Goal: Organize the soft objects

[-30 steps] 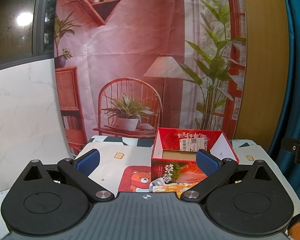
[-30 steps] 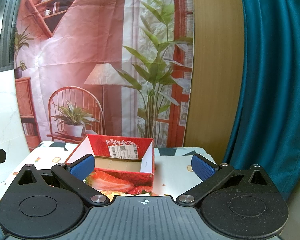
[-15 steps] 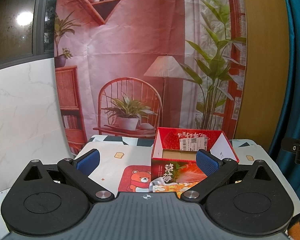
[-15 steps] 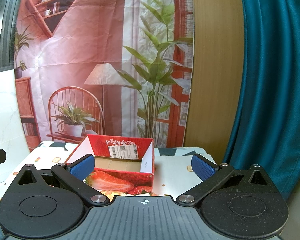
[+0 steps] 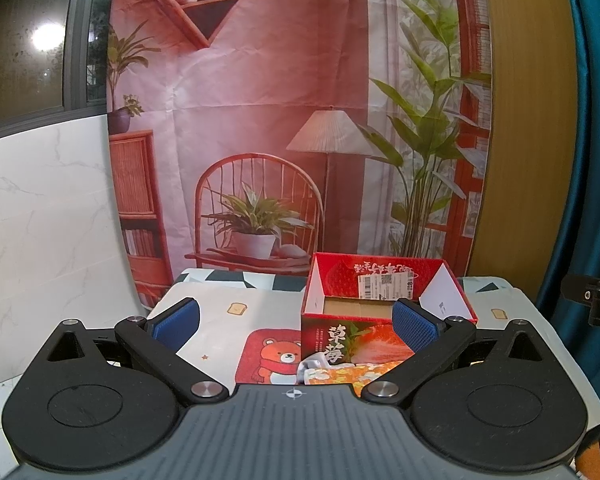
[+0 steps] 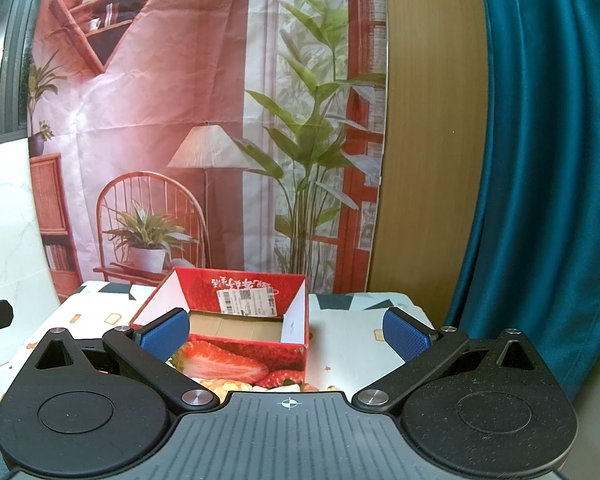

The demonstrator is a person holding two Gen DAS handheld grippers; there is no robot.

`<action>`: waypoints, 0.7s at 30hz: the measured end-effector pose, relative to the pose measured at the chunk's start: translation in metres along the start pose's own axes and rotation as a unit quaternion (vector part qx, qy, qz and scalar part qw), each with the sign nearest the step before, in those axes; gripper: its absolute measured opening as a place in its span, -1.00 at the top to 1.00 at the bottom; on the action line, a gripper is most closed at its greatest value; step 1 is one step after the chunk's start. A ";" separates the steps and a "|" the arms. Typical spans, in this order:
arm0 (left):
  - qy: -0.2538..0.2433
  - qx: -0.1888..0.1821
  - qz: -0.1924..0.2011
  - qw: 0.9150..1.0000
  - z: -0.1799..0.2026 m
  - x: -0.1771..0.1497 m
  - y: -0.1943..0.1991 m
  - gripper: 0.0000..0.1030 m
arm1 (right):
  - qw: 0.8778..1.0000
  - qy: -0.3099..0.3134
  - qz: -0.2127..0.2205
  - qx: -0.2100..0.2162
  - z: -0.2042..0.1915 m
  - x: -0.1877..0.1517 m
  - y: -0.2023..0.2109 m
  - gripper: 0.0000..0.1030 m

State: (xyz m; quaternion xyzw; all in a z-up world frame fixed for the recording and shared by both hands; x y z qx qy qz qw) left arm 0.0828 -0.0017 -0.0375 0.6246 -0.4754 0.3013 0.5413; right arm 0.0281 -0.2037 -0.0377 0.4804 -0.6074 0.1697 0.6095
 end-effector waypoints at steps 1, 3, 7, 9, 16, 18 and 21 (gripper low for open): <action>0.000 0.000 0.000 1.000 0.000 0.000 0.000 -1.00 | 1.000 0.000 0.000 0.000 0.000 0.000 0.000 -0.99; 0.000 0.000 0.000 1.000 0.000 0.000 0.000 -1.00 | 1.000 0.000 0.000 0.000 0.000 0.000 0.000 -0.99; 0.000 0.000 -0.001 1.000 0.000 0.000 0.000 -1.00 | 1.000 0.000 0.000 0.000 0.000 0.000 0.000 -0.99; 0.000 0.000 -0.001 1.000 0.000 0.000 0.000 -1.00 | 1.000 0.000 0.000 0.000 0.000 0.000 0.000 -0.99; 0.000 0.000 -0.001 1.000 0.001 0.000 0.000 -1.00 | 1.000 0.000 -0.001 0.000 0.000 0.001 0.000 -0.99; 0.000 0.000 -0.001 1.000 0.001 0.000 0.000 -1.00 | 1.000 0.000 -0.001 0.000 0.000 0.001 -0.001 -0.99; 0.000 0.000 -0.001 1.000 0.001 0.000 0.000 -1.00 | 1.000 0.001 -0.003 -0.001 0.000 0.001 -0.001 -0.99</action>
Point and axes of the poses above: each gripper's, at about its wrist camera, not at the fingertips, and y roughly against the way its jaws point, z to its right, x to its top, the point moved 9 cm from there along -y, roughly the way its jaws point, and after that the axes turned 12 degrees about -y, right-handed, at the moved point
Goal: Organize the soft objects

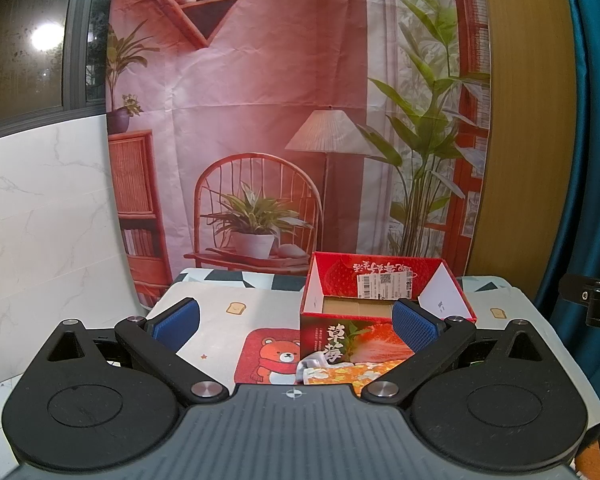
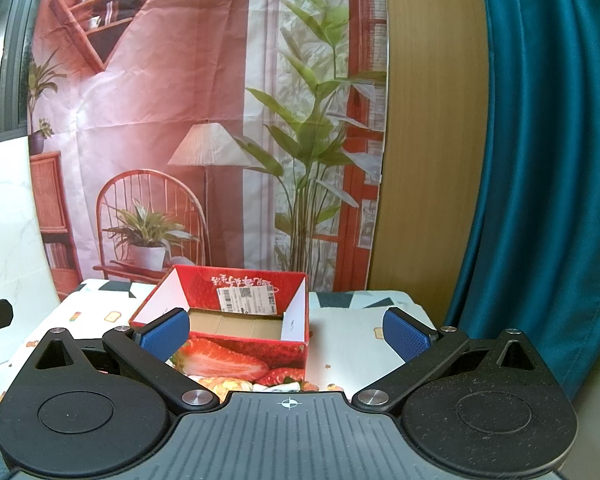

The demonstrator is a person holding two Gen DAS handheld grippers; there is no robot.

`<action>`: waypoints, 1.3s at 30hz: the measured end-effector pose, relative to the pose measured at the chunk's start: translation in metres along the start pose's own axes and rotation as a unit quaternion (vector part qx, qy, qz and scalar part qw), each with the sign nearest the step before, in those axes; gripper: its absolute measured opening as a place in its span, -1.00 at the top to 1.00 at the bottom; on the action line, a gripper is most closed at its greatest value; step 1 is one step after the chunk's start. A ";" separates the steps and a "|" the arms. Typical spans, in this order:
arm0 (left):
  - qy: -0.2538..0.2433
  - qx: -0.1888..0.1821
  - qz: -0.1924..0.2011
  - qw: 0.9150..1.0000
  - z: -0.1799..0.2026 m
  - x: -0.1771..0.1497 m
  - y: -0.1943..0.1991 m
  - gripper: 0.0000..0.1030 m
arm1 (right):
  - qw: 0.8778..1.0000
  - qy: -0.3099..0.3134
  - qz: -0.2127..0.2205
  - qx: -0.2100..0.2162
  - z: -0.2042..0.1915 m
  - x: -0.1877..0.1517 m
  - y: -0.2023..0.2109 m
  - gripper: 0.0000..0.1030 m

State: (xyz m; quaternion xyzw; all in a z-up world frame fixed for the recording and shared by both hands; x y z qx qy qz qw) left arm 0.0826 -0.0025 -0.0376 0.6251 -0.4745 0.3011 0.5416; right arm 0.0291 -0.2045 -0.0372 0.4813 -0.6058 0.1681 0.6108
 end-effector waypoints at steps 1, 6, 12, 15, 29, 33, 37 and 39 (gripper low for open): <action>0.000 0.000 0.000 1.000 0.000 0.000 0.000 -1.00 | 1.000 0.000 0.000 0.000 0.000 0.000 0.000 -0.99; 0.000 -0.004 0.005 1.000 0.004 -0.002 0.000 -1.00 | 1.000 -0.001 -0.001 0.000 0.001 0.001 -0.001 -0.99; 0.005 0.004 0.034 0.999 -0.004 -0.003 -0.011 -1.00 | 1.000 -0.017 0.012 0.018 -0.002 0.000 -0.004 -0.99; 0.009 0.020 0.049 0.999 -0.009 -0.008 -0.023 -1.00 | 0.998 -0.038 0.028 0.049 -0.004 -0.014 -0.016 -0.99; 0.001 -0.024 -0.002 1.000 0.004 -0.065 -0.105 -1.00 | 0.993 -0.038 -0.017 0.110 -0.028 -0.061 -0.112 -0.99; -0.012 -0.047 -0.012 0.999 0.019 -0.089 -0.122 -0.99 | 0.995 0.007 0.014 0.097 -0.031 -0.090 -0.120 -0.99; -0.018 -0.068 -0.033 0.997 0.032 -0.117 -0.142 -0.91 | 0.995 0.002 0.016 0.097 -0.022 -0.120 -0.130 -0.99; -0.009 -0.079 -0.045 0.996 0.035 -0.130 -0.151 -0.86 | 0.995 -0.013 0.001 0.098 -0.014 -0.133 -0.138 -0.99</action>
Point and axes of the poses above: each gripper's, at about its wrist camera, not at the fingertips, and y roughly against the way its jaws point, z to its right, x to its top, the point moved 9 cm from there along -y, roughly the way its jaws point, and after that the axes turned 12 degrees about -y, right-handed, at the moved point
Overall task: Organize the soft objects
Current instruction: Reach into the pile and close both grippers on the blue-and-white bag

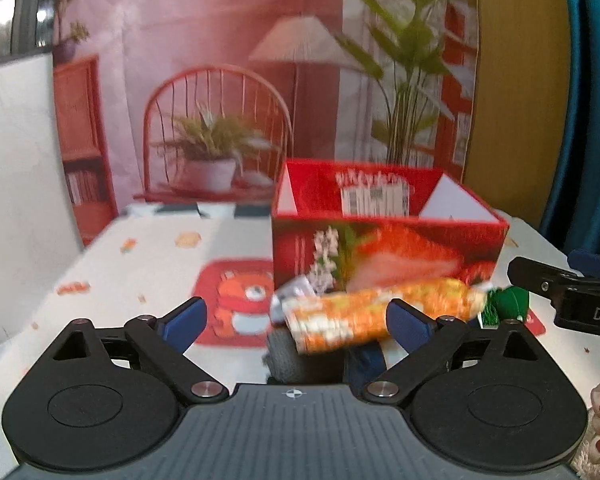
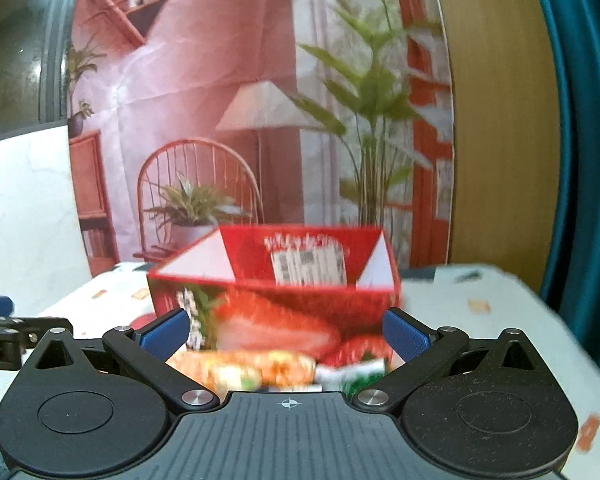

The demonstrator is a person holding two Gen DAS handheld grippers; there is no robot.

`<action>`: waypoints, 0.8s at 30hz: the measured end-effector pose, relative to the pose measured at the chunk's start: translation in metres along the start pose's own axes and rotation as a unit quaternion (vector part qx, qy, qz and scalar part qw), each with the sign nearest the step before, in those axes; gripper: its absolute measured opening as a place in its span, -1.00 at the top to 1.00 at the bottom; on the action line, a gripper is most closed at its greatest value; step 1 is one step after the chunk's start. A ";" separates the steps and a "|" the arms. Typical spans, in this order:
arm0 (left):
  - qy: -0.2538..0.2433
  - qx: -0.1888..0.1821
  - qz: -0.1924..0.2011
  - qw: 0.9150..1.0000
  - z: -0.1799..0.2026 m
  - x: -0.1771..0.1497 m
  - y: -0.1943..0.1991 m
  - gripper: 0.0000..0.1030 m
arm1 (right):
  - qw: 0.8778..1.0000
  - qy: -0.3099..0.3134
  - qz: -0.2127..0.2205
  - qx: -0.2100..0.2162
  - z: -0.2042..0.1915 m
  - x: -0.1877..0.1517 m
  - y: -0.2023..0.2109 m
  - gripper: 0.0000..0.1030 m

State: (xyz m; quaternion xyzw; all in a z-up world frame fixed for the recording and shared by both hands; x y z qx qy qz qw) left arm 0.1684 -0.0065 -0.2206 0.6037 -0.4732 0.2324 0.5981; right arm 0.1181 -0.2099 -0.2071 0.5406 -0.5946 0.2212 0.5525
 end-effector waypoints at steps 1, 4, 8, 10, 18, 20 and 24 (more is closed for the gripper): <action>0.007 -0.005 -0.002 1.000 -0.001 -0.006 -0.003 -0.80 | 1.000 -0.007 -0.005 0.001 0.005 -0.006 -0.002 -0.99; 0.027 -0.019 -0.029 0.999 -0.003 -0.023 -0.015 -0.60 | 0.999 -0.013 -0.029 0.009 0.014 -0.026 -0.007 -0.94; 0.051 -0.061 -0.051 0.996 0.001 -0.039 -0.027 -0.37 | 0.998 -0.003 -0.061 0.013 0.015 -0.049 -0.014 -0.64; 0.056 -0.076 -0.058 0.994 0.004 -0.043 -0.032 -0.27 | 0.997 0.005 -0.076 0.020 0.010 -0.056 -0.017 -0.48; 0.058 -0.128 -0.088 0.986 0.023 -0.058 -0.046 -0.24 | 0.991 0.028 -0.119 0.047 -0.006 -0.076 -0.020 -0.30; 0.055 -0.135 -0.097 0.985 0.027 -0.061 -0.048 -0.24 | 0.990 0.029 -0.129 0.046 -0.005 -0.079 -0.022 -0.27; 0.043 -0.151 -0.112 0.981 0.037 -0.068 -0.053 -0.10 | 0.987 0.025 -0.156 0.043 -0.002 -0.091 -0.027 -0.21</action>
Point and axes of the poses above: each gripper's, at about its wrist camera, not at the fingertips, and y roughly against the way its jaws point, z to its right, x to its top, the point moved 9 cm from there along -y, roughly the way its jaws point, and after that the axes turned 12 degrees about -y, right-handed, at the moved point
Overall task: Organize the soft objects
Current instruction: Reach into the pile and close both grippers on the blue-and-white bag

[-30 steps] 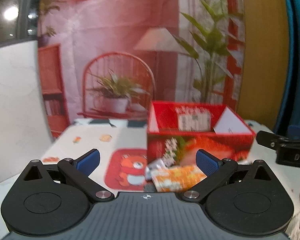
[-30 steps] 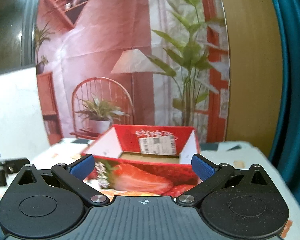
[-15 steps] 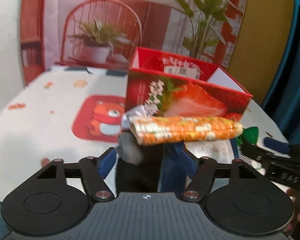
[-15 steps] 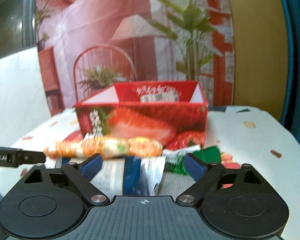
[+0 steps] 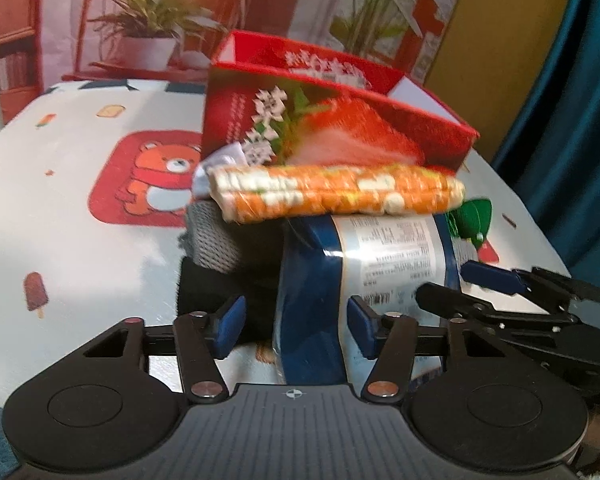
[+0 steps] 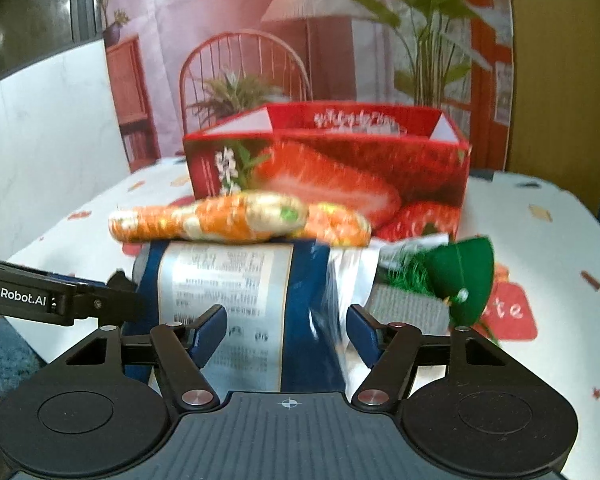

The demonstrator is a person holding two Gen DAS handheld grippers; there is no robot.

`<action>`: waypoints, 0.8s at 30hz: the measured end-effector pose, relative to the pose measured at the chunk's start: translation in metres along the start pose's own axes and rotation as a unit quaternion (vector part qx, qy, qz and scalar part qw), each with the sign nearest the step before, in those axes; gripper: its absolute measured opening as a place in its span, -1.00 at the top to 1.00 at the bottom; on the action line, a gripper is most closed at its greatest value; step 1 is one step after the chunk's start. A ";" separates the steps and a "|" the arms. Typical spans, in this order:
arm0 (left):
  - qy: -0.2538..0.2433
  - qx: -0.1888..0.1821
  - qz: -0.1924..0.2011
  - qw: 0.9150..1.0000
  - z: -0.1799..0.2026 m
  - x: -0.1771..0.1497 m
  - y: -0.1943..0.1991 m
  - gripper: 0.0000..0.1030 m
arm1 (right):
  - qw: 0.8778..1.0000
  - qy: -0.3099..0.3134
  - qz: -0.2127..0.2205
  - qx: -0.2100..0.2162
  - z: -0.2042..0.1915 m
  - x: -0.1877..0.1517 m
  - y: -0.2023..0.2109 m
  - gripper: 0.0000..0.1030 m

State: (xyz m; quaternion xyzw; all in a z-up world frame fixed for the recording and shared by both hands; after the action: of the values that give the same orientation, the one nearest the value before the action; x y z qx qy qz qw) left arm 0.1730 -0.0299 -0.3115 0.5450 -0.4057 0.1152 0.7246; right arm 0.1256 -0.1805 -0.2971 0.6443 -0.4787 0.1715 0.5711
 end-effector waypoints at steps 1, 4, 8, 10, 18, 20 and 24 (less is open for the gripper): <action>-0.003 -0.004 -0.007 1.000 0.002 -0.002 -0.003 -0.08 | 1.000 -0.001 -0.005 -0.001 0.001 -0.002 -0.002 -0.19; 0.001 -0.016 -0.025 1.000 0.004 -0.007 -0.012 -0.07 | 1.000 -0.007 -0.013 -0.001 0.004 -0.004 -0.007 -0.17; 0.014 -0.026 -0.033 0.999 0.001 -0.011 -0.016 -0.02 | 1.000 -0.014 -0.023 0.001 0.006 -0.008 -0.010 -0.15; 0.016 -0.025 -0.038 0.999 0.001 -0.013 -0.018 0.06 | 0.999 -0.018 -0.028 0.002 0.007 -0.009 -0.012 -0.15; 0.007 -0.025 -0.042 0.999 0.003 -0.013 -0.021 0.16 | 0.999 -0.020 -0.039 0.008 0.005 -0.012 -0.017 -0.05; 0.006 -0.023 -0.040 0.999 0.003 -0.013 -0.020 0.20 | 0.999 -0.019 -0.040 0.011 0.004 -0.013 -0.017 0.04; 0.007 -0.020 -0.028 0.999 0.001 -0.010 -0.015 0.26 | 0.999 -0.006 -0.037 0.012 0.000 -0.013 -0.014 0.24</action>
State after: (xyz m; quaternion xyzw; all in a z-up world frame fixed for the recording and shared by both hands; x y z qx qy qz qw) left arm 0.1750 -0.0336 -0.3286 0.5409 -0.3880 0.0907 0.7407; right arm 0.1304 -0.1765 -0.3149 0.6693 -0.4556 0.1522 0.5669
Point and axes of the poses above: each gripper's, at about its wrist camera, not at the fingertips, and y roughly against the way its jaws point, z to its right, x to its top, the point moved 9 cm from there along -y, roughly the way its jaws point, and after that the axes turned 12 degrees about -y, right-handed, at the moved point
